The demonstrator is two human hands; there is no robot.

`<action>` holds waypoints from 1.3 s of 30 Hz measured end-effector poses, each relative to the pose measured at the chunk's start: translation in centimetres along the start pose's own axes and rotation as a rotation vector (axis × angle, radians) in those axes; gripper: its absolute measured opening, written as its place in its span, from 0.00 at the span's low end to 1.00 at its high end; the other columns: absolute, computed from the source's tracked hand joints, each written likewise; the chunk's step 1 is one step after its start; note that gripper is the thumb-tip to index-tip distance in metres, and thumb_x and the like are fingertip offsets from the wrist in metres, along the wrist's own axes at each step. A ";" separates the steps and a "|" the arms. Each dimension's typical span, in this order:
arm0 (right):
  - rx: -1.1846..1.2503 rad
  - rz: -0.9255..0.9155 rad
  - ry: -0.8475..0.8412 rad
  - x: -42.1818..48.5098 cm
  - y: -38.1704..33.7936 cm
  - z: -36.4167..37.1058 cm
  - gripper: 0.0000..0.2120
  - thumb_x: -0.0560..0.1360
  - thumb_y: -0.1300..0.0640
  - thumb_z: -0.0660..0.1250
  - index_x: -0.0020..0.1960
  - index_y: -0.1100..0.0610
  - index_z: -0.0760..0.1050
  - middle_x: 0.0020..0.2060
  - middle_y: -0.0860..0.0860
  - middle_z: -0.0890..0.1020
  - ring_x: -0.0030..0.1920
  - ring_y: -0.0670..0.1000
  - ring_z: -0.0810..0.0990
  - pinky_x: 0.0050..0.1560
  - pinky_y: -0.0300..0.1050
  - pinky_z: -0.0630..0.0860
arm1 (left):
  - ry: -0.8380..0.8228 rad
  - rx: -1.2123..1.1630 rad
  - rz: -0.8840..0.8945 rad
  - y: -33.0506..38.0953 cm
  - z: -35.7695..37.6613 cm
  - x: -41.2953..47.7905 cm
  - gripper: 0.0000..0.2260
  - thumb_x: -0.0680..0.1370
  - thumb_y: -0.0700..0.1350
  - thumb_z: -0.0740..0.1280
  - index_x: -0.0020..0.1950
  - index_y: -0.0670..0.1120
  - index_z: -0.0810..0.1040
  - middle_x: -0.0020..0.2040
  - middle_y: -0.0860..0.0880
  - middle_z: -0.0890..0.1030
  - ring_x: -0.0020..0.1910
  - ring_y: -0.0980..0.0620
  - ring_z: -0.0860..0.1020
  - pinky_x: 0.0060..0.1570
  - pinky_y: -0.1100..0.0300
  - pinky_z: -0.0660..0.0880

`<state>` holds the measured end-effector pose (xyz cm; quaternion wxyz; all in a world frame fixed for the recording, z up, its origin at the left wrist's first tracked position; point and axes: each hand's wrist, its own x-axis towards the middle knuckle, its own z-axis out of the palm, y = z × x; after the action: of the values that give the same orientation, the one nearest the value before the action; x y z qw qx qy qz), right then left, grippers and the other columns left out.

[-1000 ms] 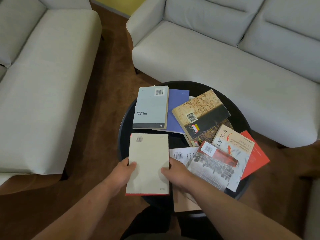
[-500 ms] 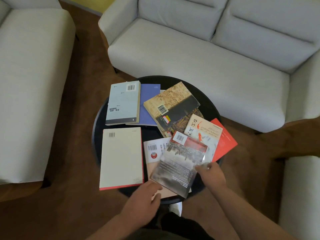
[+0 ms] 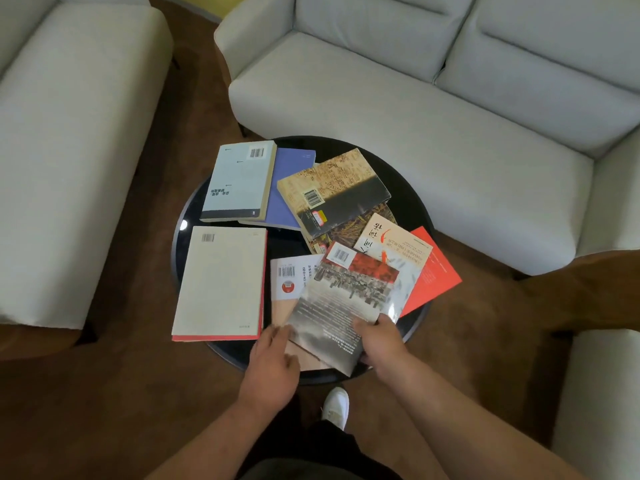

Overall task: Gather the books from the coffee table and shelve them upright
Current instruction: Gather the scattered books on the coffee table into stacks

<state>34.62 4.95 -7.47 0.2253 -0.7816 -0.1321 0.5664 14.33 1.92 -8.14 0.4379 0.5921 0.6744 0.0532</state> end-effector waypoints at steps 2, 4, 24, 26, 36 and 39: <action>0.059 -0.023 -0.027 0.3 0.3 -1.3 0.08 0.81 0.56 0.67 0.59 0.51 0.73 0.55 0.54 0.82 0.55 0.60 0.82 0.60 0.65 0.79 | 0.033 -0.080 -0.059 0.4 0.3 0.2 0.18 0.78 0.40 0.63 0.68 0.46 0.72 0.70 0.44 0.70 0.68 0.43 0.71 0.68 0.51 0.70; 0.036 -0.067 -0.032 0.6 0.5 -2.8 0.12 0.82 0.57 0.65 0.64 0.50 0.72 0.57 0.51 0.82 0.57 0.58 0.82 0.62 0.64 0.79 | 0.055 -0.214 -0.206 1.4 0.3 0.8 0.21 0.79 0.38 0.62 0.72 0.42 0.69 0.68 0.42 0.73 0.65 0.42 0.73 0.63 0.53 0.71; 0.209 -0.196 -0.168 -2.7 -1.3 -8.8 0.08 0.81 0.60 0.67 0.59 0.51 0.78 0.51 0.54 0.87 0.53 0.58 0.86 0.58 0.58 0.81 | 0.172 -0.630 -0.120 6.3 -3.6 -0.8 0.10 0.82 0.43 0.65 0.64 0.51 0.76 0.55 0.55 0.81 0.53 0.54 0.79 0.50 0.56 0.76; 0.197 -0.224 -0.191 -3.6 -1.7 -9.0 0.10 0.81 0.59 0.67 0.61 0.52 0.78 0.53 0.55 0.87 0.53 0.59 0.86 0.60 0.60 0.80 | 0.179 -0.612 -0.123 5.9 -5.4 -1.7 0.10 0.82 0.45 0.65 0.63 0.51 0.76 0.55 0.55 0.81 0.52 0.55 0.79 0.48 0.56 0.74; 0.239 -0.199 -0.247 -6.4 -3.1 -6.3 0.10 0.81 0.60 0.68 0.62 0.55 0.78 0.51 0.57 0.88 0.51 0.60 0.87 0.55 0.59 0.82 | 0.269 -0.691 -0.212 1.2 -14.1 -1.6 0.14 0.84 0.55 0.56 0.63 0.51 0.76 0.55 0.49 0.82 0.53 0.45 0.82 0.52 0.44 0.80; 0.237 -0.202 -0.248 -7.1 -4.1 -4.7 0.10 0.81 0.61 0.67 0.62 0.56 0.78 0.51 0.57 0.88 0.51 0.59 0.87 0.49 0.53 0.82 | 0.280 -0.614 -0.242 -0.4 -16.6 1.2 0.14 0.85 0.55 0.57 0.61 0.49 0.75 0.55 0.47 0.81 0.53 0.44 0.80 0.57 0.42 0.77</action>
<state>36.99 4.23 1.68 0.3536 -0.6567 -0.1690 0.6444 3.26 10.19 1.13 0.5019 0.3360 0.7455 0.2817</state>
